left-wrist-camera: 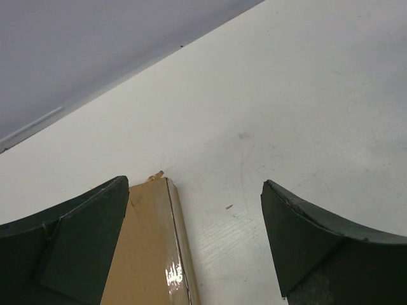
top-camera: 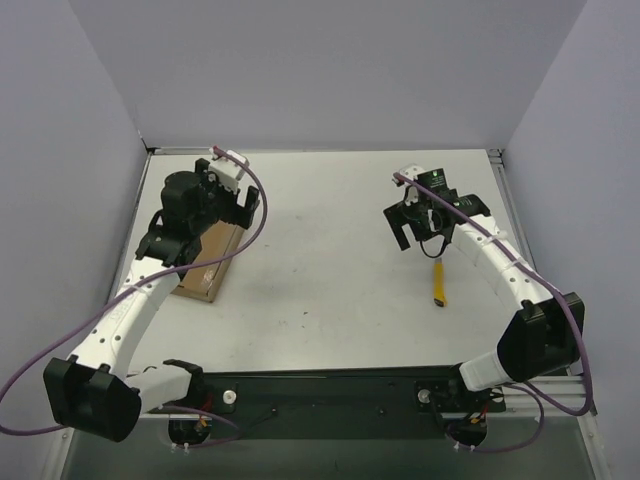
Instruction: Unpack the express box
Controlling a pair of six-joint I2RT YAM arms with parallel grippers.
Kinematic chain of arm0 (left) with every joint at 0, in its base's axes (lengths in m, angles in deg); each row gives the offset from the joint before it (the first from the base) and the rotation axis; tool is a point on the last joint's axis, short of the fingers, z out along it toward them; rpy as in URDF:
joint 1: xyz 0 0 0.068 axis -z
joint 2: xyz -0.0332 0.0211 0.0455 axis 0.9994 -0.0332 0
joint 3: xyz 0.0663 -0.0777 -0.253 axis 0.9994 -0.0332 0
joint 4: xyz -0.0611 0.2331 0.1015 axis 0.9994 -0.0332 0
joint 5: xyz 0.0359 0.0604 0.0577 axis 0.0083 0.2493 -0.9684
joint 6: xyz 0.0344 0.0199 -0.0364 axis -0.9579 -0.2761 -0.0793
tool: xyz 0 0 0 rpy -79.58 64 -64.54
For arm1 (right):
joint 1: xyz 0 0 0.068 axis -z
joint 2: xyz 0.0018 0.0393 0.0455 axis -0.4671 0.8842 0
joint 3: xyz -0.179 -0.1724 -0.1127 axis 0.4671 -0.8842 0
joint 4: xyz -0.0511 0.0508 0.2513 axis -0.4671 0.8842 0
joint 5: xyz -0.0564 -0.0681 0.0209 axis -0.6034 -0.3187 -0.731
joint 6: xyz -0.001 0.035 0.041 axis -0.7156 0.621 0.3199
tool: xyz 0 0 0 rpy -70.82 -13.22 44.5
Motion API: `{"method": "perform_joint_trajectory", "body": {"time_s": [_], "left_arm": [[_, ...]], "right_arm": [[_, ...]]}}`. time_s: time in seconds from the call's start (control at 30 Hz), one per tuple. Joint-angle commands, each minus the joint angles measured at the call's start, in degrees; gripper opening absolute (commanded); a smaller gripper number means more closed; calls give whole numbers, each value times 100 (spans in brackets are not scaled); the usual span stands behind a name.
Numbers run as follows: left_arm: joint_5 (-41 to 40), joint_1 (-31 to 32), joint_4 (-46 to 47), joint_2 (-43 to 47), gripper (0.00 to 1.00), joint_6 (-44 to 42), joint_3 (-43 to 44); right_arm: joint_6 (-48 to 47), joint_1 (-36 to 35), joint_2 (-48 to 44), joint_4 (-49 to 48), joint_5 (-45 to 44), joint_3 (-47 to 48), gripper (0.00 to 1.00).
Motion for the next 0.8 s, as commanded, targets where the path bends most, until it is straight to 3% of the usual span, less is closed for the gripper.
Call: {"method": "perform_joint_trajectory", "body": {"time_s": [0.0,0.17,0.33,0.43,0.5,0.6,0.77], "left_arm": [[519,58,-772,20,95,-216,-78],[616,119,-1273,-120,95,-137,-26],[337,137,-1678,-226,94,-304,-61],[-95,-301,-1801,-436,93,-304,175],[-227,-722,-2020,-620,91,-330,439],[-551,-847,-2380,-990,89,-645,852],[-325,-821,-2381,-938,88,-630,686]], "right_arm": [[-786,22,-223,270,326,-176,95],[-1001,14,-144,763,661,-344,93],[-237,14,58,799,1232,-519,88],[378,-4,251,676,1593,-520,87],[624,-22,400,632,1567,-476,84],[1088,126,498,632,524,-361,82],[1232,970,638,886,432,-475,59]]}}
